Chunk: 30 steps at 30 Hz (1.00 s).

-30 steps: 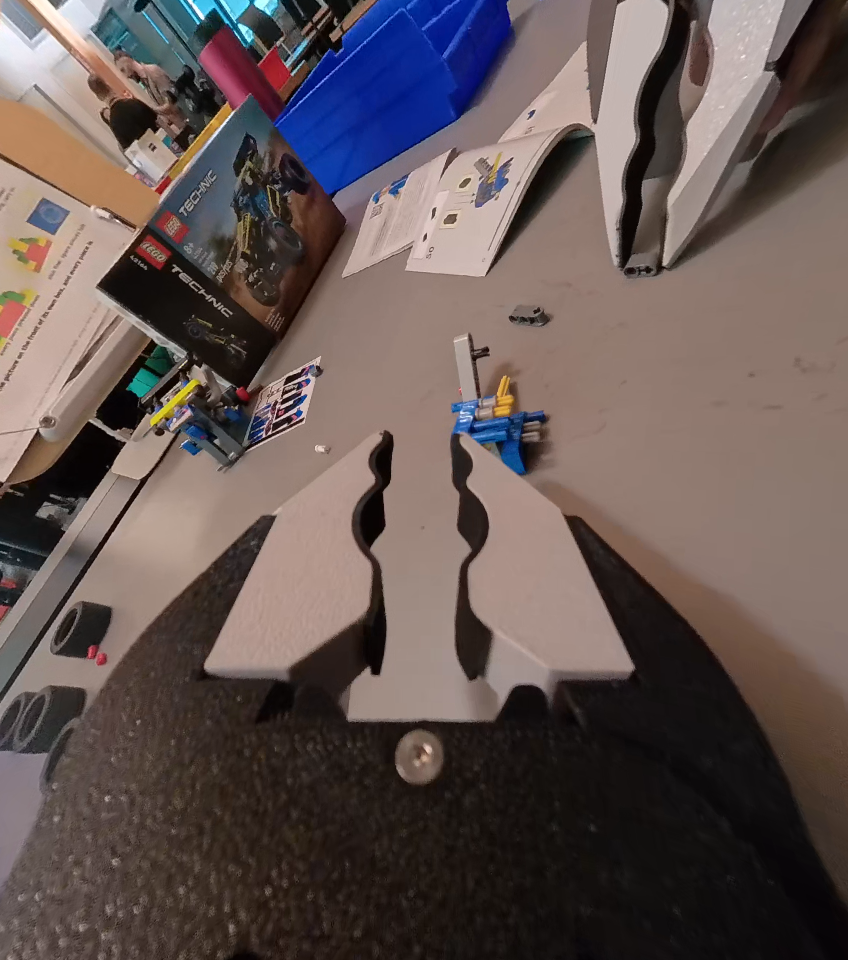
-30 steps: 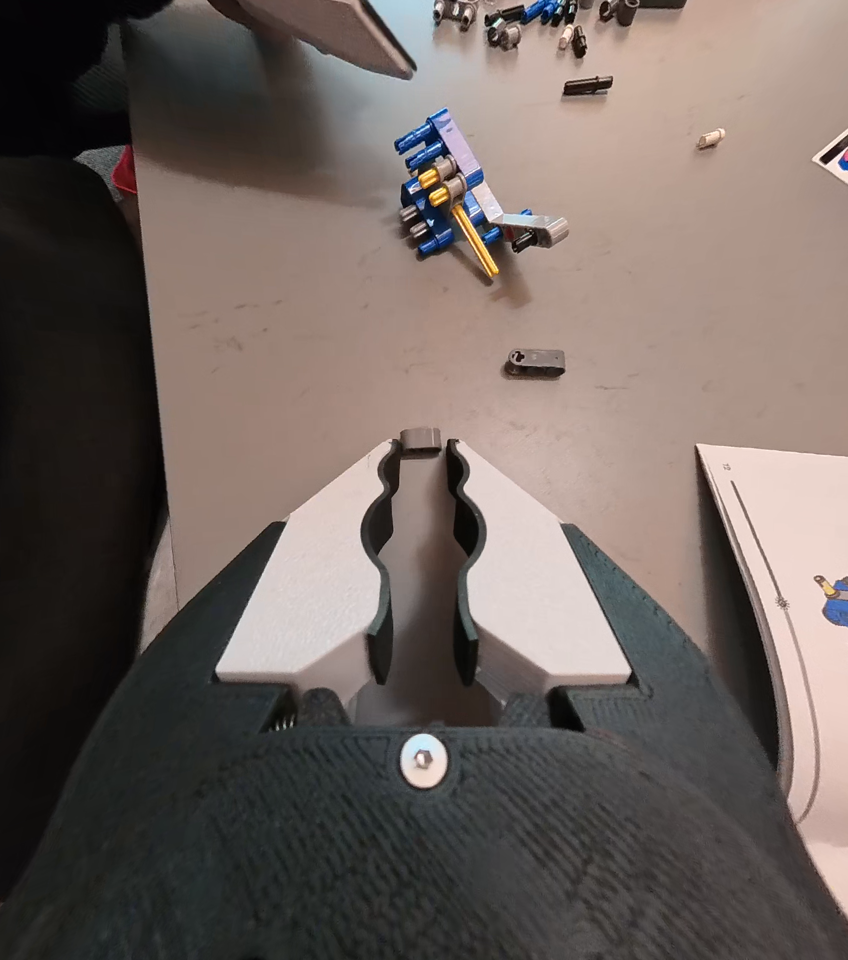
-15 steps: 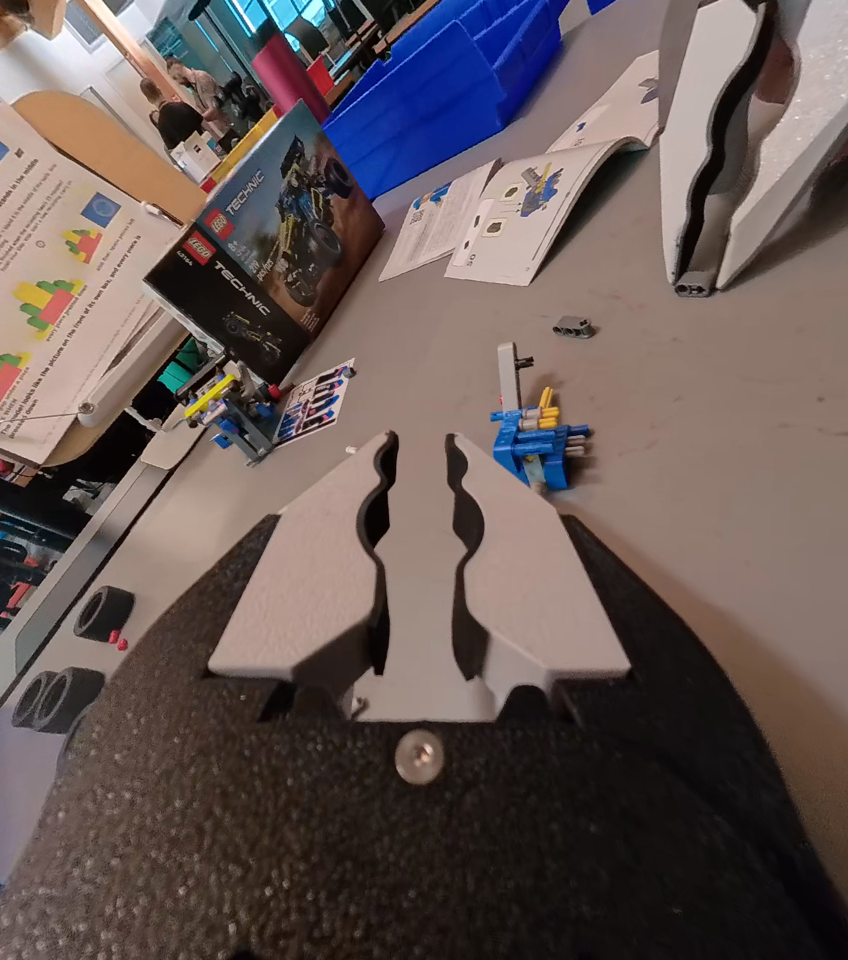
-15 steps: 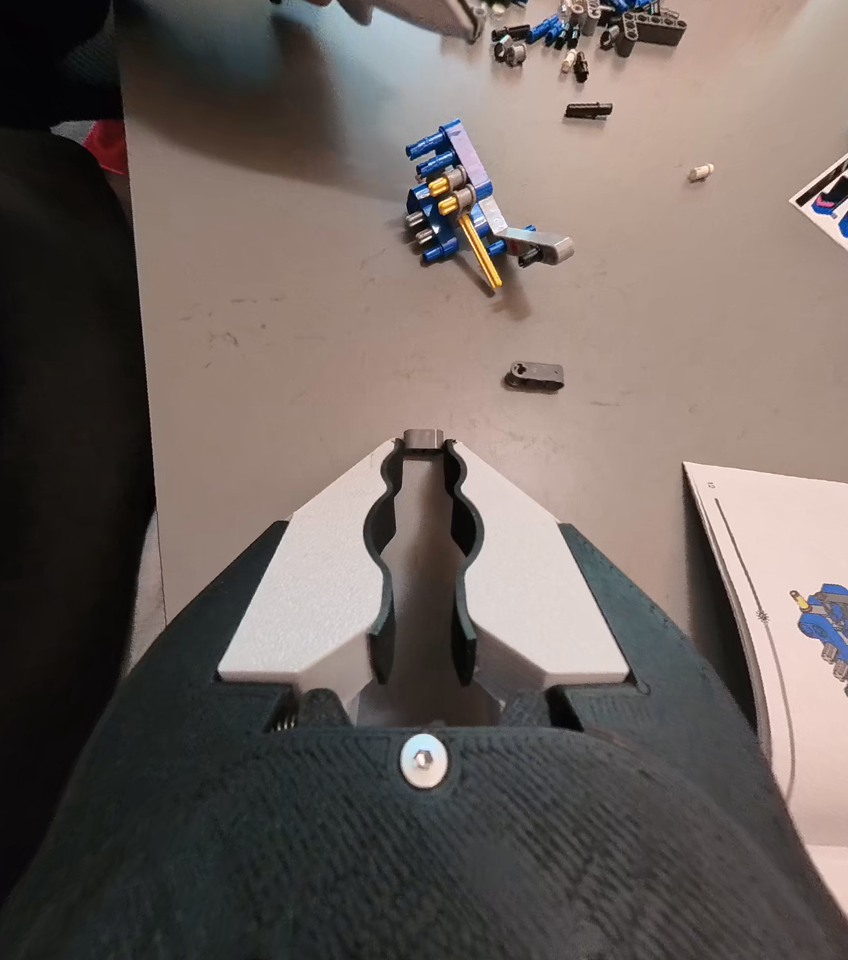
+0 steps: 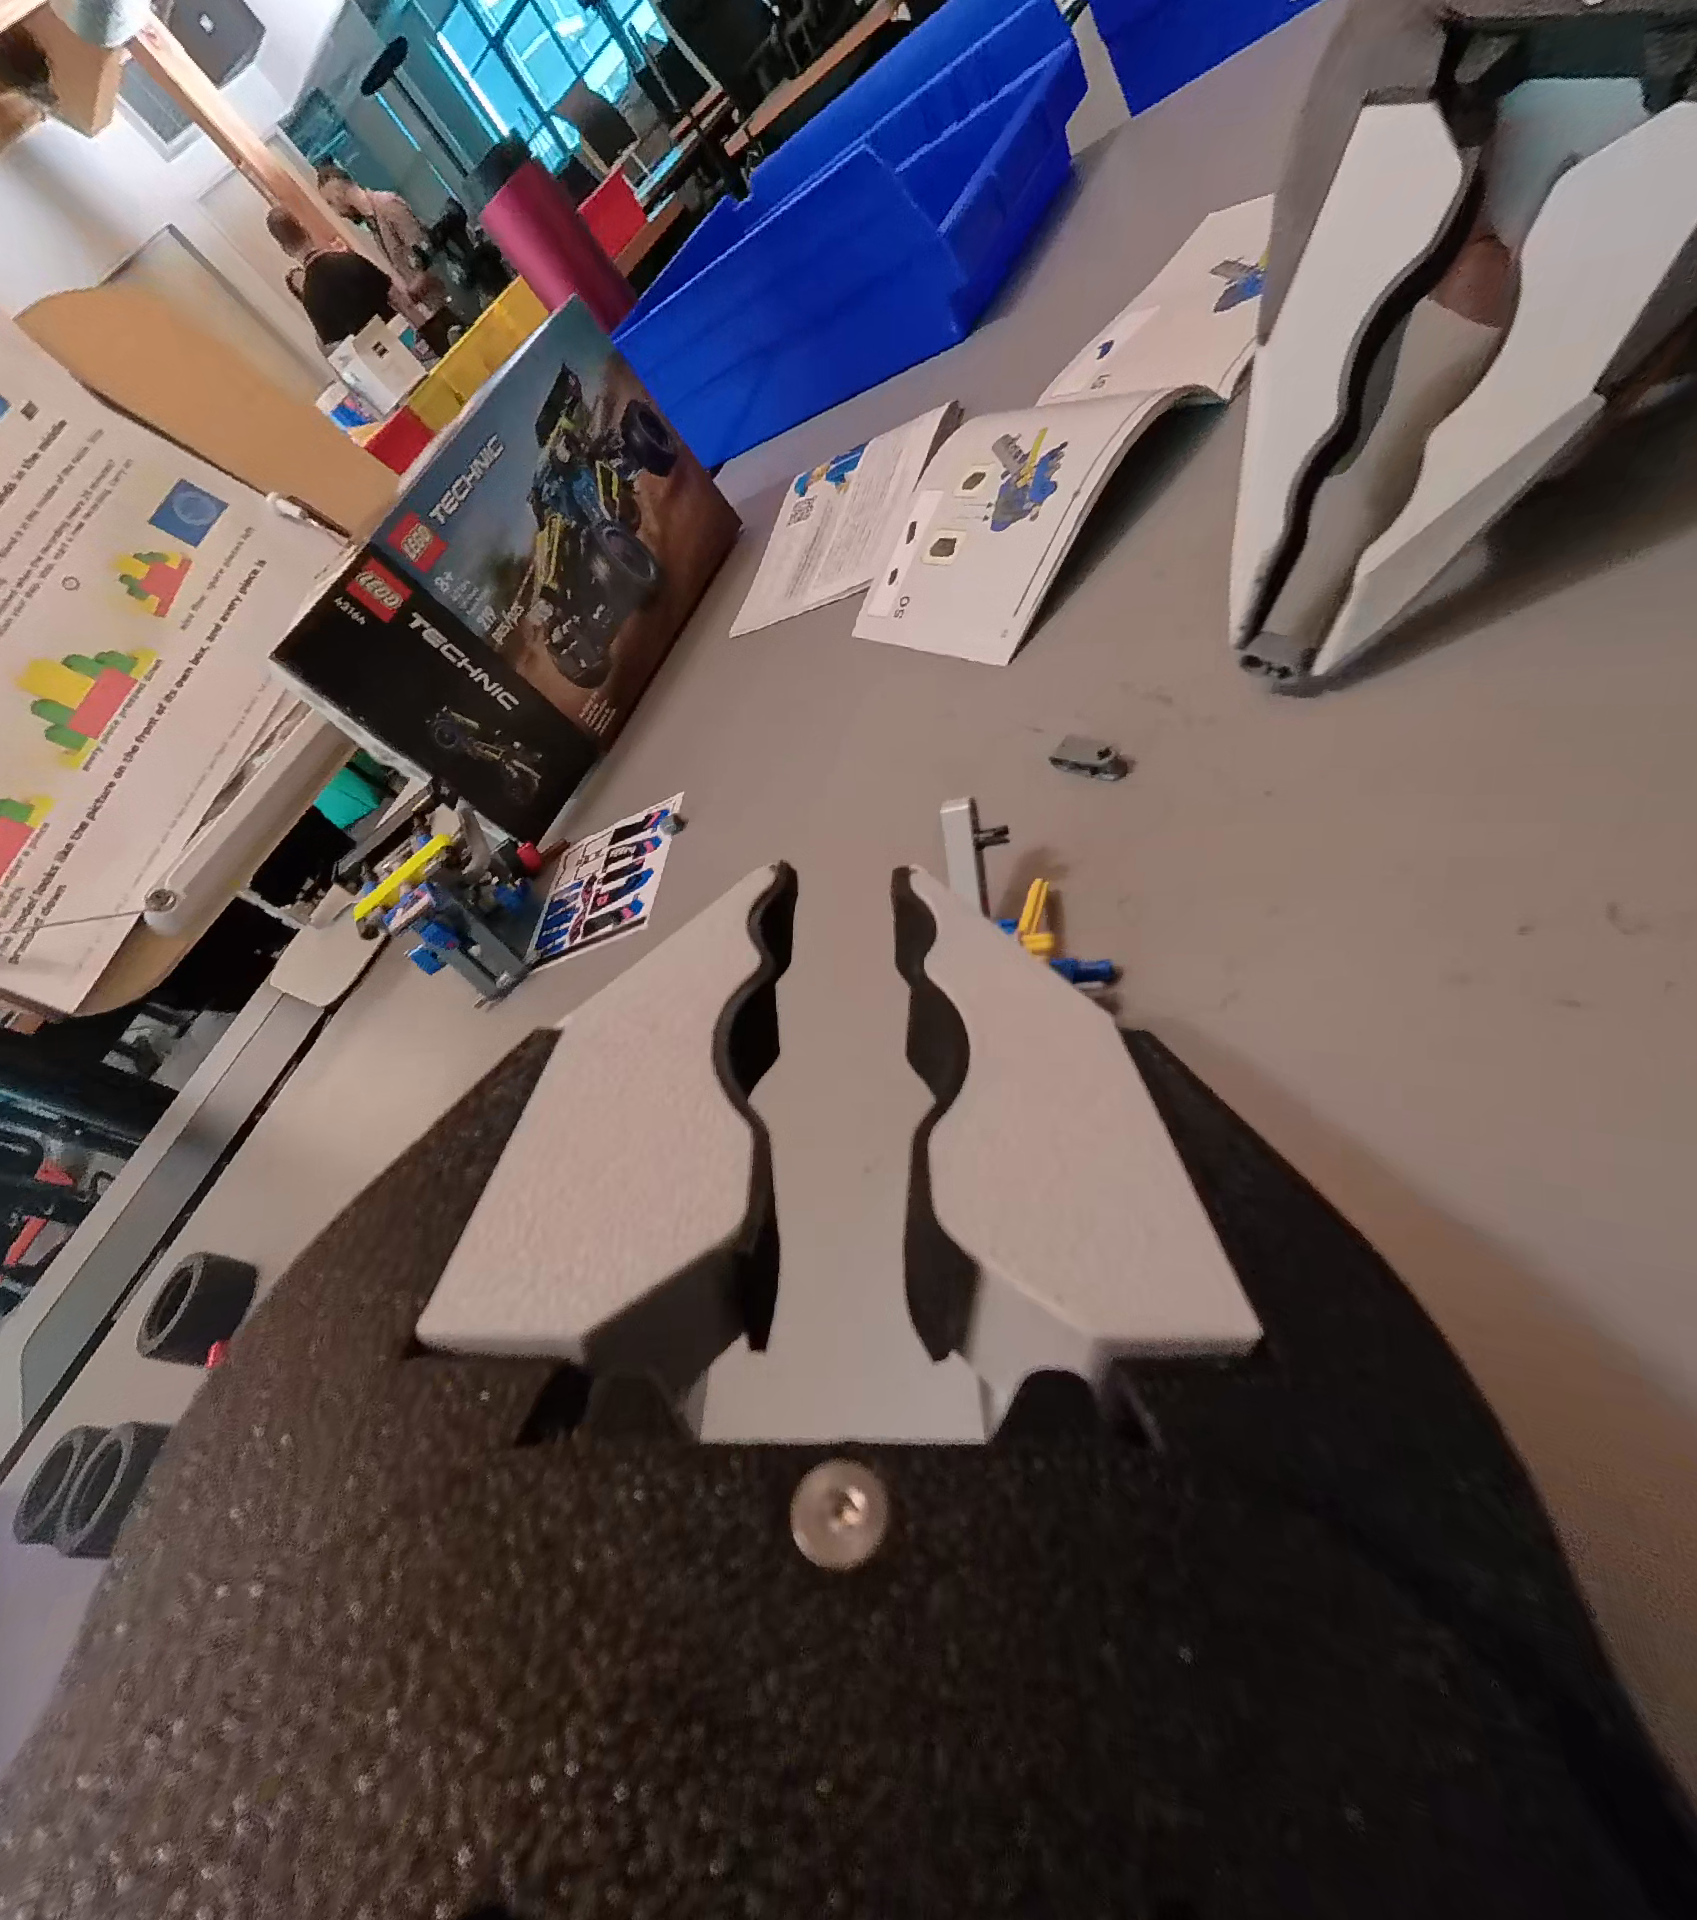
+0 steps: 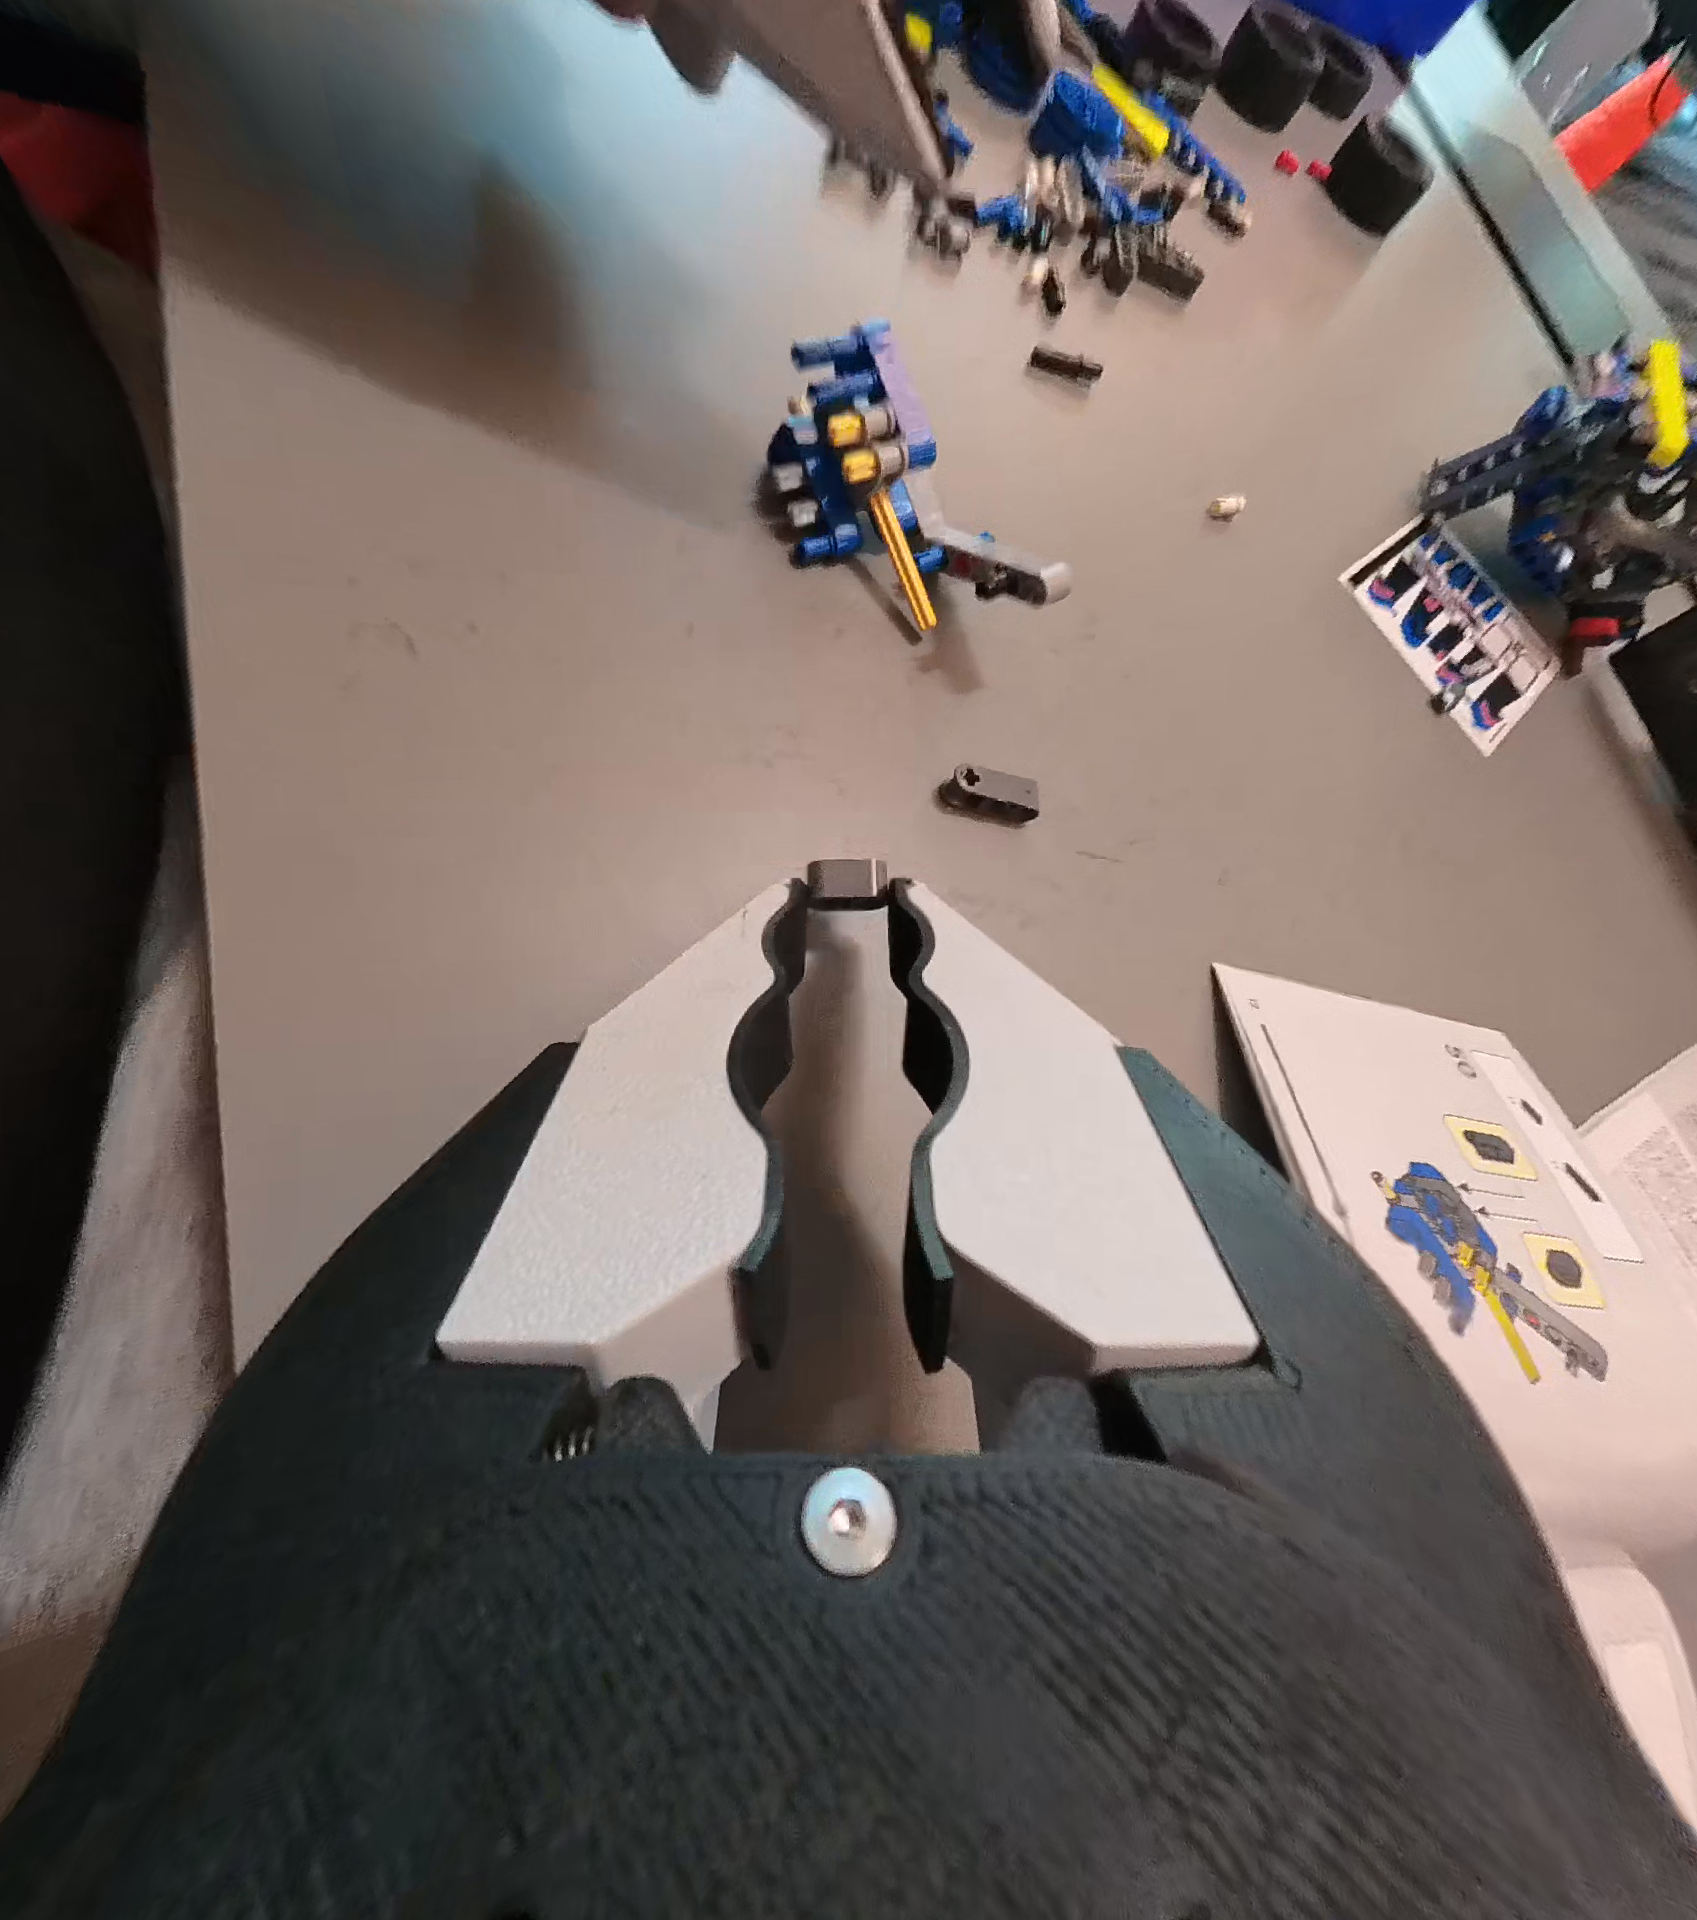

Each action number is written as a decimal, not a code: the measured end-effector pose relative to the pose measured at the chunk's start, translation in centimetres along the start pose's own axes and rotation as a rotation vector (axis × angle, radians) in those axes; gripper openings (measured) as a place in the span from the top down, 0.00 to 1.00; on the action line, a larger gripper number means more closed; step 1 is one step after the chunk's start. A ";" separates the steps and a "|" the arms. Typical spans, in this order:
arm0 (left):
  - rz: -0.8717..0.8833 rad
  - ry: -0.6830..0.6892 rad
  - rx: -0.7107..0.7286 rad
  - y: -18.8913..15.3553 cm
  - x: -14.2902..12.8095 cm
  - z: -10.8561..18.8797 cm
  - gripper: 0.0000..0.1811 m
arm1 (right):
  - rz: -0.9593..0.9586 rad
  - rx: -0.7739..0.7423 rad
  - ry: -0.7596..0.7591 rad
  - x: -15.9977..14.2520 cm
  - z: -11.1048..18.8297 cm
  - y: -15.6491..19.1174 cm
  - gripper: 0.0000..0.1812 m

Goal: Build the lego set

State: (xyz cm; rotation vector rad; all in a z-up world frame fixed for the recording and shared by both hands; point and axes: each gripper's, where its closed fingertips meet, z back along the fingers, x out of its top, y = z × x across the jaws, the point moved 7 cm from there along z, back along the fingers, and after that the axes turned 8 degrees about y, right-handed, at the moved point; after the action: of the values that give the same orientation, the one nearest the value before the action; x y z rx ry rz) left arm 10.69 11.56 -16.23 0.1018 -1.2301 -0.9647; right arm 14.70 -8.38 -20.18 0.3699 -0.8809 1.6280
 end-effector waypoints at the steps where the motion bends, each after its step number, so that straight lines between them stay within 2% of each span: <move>1: -0.003 -0.008 -0.006 -0.2 0.3 0.0 0.91 | 0.000 -0.007 -0.045 0.2 0.4 -0.1 0.92; 6: -0.025 -0.044 -0.035 -1.3 1.5 -0.2 0.91 | -0.051 -0.054 -0.446 2.1 3.4 -1.0 0.93; 8: -0.033 -0.053 -0.047 -1.7 1.8 -0.3 0.92 | -0.072 -0.084 -0.559 2.3 4.3 -1.4 0.93; 13: -0.060 -0.056 -0.057 -2.4 2.3 -0.3 0.92 | -0.096 -0.098 -0.638 2.3 5.1 -1.5 0.93; 18: -0.002 -0.096 -0.124 -3.0 3.1 -0.1 0.92 | -0.054 -0.129 -0.598 2.7 4.5 -1.2 0.93; 20: 0.135 -0.138 -0.231 -3.6 3.9 -0.2 0.91 | -0.027 -0.202 -0.587 3.3 4.5 -1.1 0.93; 24: 0.582 -0.195 -0.359 -3.3 5.0 -0.7 0.90 | 0.109 -0.348 -0.490 4.2 3.6 -0.4 0.92; 26: 0.772 -0.192 -0.493 -3.4 4.9 -1.0 0.87 | 0.190 -0.420 -0.446 4.7 3.3 0.1 0.92; 28: 0.889 -0.200 -0.603 -3.7 4.9 -1.3 0.86 | 0.243 -0.440 -0.431 5.2 3.1 0.6 0.92; 30: 0.961 -0.219 -0.649 -3.8 4.9 -1.5 0.84 | 0.262 -0.434 -0.420 5.4 2.7 1.0 0.92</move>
State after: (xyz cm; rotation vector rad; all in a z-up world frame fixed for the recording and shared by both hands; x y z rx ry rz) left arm 9.85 5.29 -15.19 -1.0399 -0.9237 -0.4698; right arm 11.79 -6.54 -15.10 0.3013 -1.6229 1.5608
